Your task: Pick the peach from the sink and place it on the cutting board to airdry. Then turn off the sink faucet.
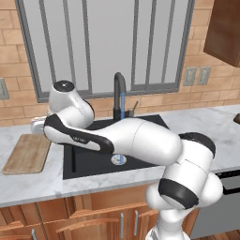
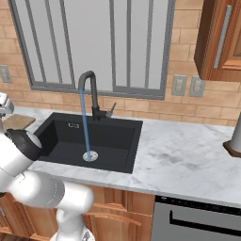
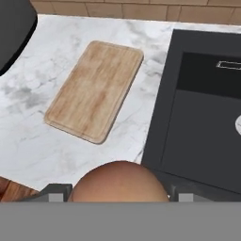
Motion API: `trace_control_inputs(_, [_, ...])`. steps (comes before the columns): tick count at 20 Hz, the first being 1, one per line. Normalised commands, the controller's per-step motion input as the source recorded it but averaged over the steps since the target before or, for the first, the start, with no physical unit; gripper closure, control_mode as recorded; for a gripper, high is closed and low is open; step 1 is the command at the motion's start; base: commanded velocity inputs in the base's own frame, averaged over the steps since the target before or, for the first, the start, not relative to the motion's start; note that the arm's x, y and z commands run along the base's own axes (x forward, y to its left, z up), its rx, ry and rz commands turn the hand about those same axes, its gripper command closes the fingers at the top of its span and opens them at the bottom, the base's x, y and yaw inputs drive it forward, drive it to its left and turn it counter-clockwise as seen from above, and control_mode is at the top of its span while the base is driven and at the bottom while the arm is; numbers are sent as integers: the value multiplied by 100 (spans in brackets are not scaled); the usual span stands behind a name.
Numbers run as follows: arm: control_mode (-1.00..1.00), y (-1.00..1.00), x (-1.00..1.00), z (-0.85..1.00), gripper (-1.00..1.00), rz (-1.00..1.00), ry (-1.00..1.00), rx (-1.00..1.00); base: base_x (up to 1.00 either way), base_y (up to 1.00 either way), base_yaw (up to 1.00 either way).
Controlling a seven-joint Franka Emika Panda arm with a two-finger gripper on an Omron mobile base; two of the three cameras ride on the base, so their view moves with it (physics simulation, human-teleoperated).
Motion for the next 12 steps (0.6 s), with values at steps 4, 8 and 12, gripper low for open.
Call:
trace_control_inputs(4, [-100, 29, 1, -4, 100, -1, 0, 3, 0, 0, 0])
trace_control_inputs(8, [-100, 25, 1, -22, 100, -7, -4, -1, 0, 0, 0])
trace_control_inputs(12, [-100, 20, 8, -28, 100, -9, -4, -1, 0, 0, 0])
